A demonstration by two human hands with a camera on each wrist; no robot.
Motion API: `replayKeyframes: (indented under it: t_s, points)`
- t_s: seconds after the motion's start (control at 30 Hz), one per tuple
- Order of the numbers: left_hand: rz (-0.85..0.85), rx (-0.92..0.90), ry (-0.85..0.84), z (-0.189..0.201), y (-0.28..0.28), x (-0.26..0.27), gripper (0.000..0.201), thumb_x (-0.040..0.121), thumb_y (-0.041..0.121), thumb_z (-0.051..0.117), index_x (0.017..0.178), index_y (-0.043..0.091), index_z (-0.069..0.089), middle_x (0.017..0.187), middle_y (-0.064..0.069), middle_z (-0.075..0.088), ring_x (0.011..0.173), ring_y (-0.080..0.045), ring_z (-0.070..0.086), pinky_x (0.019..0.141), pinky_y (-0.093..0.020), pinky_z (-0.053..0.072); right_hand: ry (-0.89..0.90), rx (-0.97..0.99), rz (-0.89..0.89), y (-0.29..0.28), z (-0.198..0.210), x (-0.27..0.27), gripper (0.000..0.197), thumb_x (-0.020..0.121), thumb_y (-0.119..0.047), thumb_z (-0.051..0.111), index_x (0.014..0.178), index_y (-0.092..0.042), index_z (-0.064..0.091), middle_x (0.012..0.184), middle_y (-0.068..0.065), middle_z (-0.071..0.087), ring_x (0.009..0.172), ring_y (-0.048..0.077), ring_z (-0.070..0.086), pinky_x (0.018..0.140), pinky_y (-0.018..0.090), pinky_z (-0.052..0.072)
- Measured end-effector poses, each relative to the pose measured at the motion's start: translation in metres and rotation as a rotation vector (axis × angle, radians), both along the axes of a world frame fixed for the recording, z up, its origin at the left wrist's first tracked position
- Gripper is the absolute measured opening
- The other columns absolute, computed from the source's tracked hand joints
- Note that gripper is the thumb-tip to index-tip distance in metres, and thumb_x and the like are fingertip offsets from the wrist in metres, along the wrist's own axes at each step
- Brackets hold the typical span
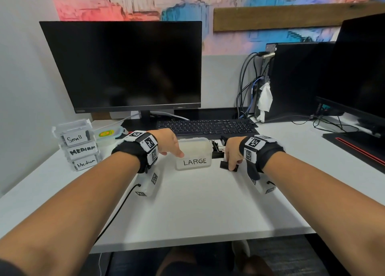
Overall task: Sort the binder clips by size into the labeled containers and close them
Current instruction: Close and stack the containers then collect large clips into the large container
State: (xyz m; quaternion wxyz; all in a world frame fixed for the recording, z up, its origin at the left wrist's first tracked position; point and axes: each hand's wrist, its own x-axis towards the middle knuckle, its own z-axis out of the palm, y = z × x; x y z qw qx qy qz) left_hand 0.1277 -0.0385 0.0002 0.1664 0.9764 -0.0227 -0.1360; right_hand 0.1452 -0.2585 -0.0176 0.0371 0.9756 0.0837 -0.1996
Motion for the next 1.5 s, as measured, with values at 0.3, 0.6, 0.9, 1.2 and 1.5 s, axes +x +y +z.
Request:
replayKeyframes:
  t_s: [0.3,0.6,0.9,1.2,1.5]
  points:
    - [-0.008,0.037,-0.001,0.001,-0.002,0.001,0.023,0.075,0.039,0.078,0.081,0.019,0.069,0.098,-0.001,0.068,0.098,-0.021,0.067,0.093,-0.038,0.054,0.013,0.005,0.054,-0.004,0.000,-0.008,0.041,0.078,-0.015,0.075,0.118,-0.014,0.065,0.105,0.003,0.067,0.084,0.015,0.059,0.082,0.030,0.054]
    - [-0.028,-0.074,0.048,0.002,0.002,0.001,0.014,0.078,0.022,0.078,0.089,0.017,0.072,0.101,-0.001,0.067,0.099,-0.019,0.063,0.095,-0.033,0.053,-0.067,0.192,-0.028,-0.009,0.032,-0.005,0.031,0.080,-0.013,0.067,0.111,-0.011,0.064,0.101,0.010,0.072,0.077,0.021,0.064,0.070,0.030,0.055]
    - [-0.027,-0.215,0.063,0.000,0.003,-0.003,0.056,0.074,0.014,0.081,0.123,0.017,0.053,0.132,-0.003,0.049,0.109,-0.023,0.061,0.095,-0.035,0.053,-0.093,0.783,-0.072,0.025,0.053,0.000,0.017,0.079,-0.013,0.072,0.072,-0.018,0.057,0.081,0.011,0.068,0.073,0.023,0.065,0.078,0.036,0.057]
    - [-0.039,-0.100,0.044,0.001,0.001,-0.014,0.080,0.078,0.039,0.075,0.145,0.015,0.038,0.144,0.000,0.043,0.103,-0.014,0.065,0.098,-0.030,0.049,-0.126,0.351,0.093,0.073,0.032,-0.007,0.023,0.082,-0.017,0.065,0.102,-0.004,0.068,0.094,0.012,0.074,0.068,0.018,0.063,0.075,0.029,0.057]
    - [-0.088,0.010,0.016,0.001,0.001,-0.015,0.086,0.075,0.048,0.074,0.145,0.016,0.036,0.145,0.002,0.044,0.101,-0.014,0.065,0.096,-0.033,0.049,-0.133,0.077,0.180,0.081,0.022,-0.011,0.033,0.086,-0.031,0.063,0.112,-0.010,0.065,0.094,0.002,0.063,0.079,0.019,0.058,0.055,0.022,0.043]
